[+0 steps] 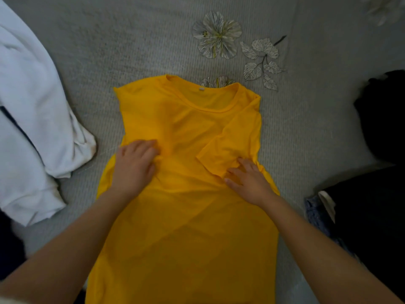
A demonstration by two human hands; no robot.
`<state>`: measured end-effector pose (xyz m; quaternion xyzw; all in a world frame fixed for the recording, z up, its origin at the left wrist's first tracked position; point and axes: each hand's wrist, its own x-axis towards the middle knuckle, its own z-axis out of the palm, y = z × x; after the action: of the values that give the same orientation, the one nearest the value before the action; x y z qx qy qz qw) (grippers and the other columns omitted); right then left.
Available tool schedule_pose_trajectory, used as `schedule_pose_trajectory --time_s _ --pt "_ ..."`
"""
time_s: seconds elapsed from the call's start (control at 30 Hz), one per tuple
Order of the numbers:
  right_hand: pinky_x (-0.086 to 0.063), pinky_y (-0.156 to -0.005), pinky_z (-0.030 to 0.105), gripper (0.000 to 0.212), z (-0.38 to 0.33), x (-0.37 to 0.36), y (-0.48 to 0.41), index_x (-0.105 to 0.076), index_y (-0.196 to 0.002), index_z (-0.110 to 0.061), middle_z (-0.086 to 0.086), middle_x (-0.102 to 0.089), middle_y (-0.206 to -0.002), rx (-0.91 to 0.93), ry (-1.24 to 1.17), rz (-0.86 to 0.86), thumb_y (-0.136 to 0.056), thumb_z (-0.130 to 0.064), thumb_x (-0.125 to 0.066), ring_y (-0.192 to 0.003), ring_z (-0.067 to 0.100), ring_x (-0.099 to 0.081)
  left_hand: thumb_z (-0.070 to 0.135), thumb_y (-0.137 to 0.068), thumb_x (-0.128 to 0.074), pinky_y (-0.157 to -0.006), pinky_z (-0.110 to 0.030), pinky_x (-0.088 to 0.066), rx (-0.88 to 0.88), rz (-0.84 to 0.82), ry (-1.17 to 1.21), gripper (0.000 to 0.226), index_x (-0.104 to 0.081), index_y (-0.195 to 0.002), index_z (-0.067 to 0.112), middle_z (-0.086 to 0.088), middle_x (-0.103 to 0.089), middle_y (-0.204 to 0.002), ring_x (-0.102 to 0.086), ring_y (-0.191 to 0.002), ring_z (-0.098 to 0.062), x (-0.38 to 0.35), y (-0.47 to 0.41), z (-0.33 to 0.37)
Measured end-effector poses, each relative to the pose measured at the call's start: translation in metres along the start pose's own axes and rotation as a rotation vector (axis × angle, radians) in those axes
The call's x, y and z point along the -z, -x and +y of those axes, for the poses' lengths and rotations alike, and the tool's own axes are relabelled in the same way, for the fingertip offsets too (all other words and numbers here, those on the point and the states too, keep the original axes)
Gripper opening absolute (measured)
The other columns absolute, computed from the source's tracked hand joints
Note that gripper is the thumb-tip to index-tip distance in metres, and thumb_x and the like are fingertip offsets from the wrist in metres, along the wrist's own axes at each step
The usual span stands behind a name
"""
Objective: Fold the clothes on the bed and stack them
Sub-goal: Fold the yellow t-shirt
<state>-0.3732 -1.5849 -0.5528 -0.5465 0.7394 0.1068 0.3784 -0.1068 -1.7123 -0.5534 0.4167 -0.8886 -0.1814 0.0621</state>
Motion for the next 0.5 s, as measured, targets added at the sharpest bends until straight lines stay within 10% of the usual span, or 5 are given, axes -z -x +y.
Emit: schedule_pose_trajectory --time_s 0.13,0.3,0.5 --pt "-0.039 -0.087 0.033 0.072 0.005 0.018 -0.008 -0.065 -0.107 -0.006 0.018 -0.062 -0.114 0.049 -0.205 0.207 -0.084 -0.06 -0.024 -0.11 0.03 -0.054 0.059 -0.065 -0.04 -0.08 -0.055 -0.045 0.109 -0.372 -0.056 0.066 -0.065 -0.109 0.016 -0.012 -0.069 -0.103 -0.063 -0.097 -0.036 -0.01 0.004 -0.003" --pt "-0.039 -0.091 0.035 0.042 0.021 0.076 -0.05 -0.054 -0.123 -0.006 0.018 -0.055 -0.123 -0.171 -0.332 0.59 -0.094 -0.033 -0.042 -0.116 0.031 -0.048 0.047 -0.08 -0.041 -0.084 -0.053 -0.042 0.193 -0.12 -0.124 0.054 -0.065 -0.107 0.007 -0.022 -0.063 -0.108 -0.058 -0.102 -0.041 0.006 -0.048 -0.015" --pt "-0.04 -0.1 0.037 0.058 0.033 0.122 -0.117 -0.035 -0.139 -0.007 0.013 -0.041 -0.142 -0.333 -0.751 0.382 -0.09 -0.027 -0.058 -0.124 0.026 -0.044 0.021 -0.088 -0.06 -0.103 -0.047 -0.036 0.774 -0.023 0.368 0.055 -0.039 -0.133 -0.003 -0.028 -0.044 -0.134 -0.042 -0.124 -0.04 0.004 -0.14 -0.054"
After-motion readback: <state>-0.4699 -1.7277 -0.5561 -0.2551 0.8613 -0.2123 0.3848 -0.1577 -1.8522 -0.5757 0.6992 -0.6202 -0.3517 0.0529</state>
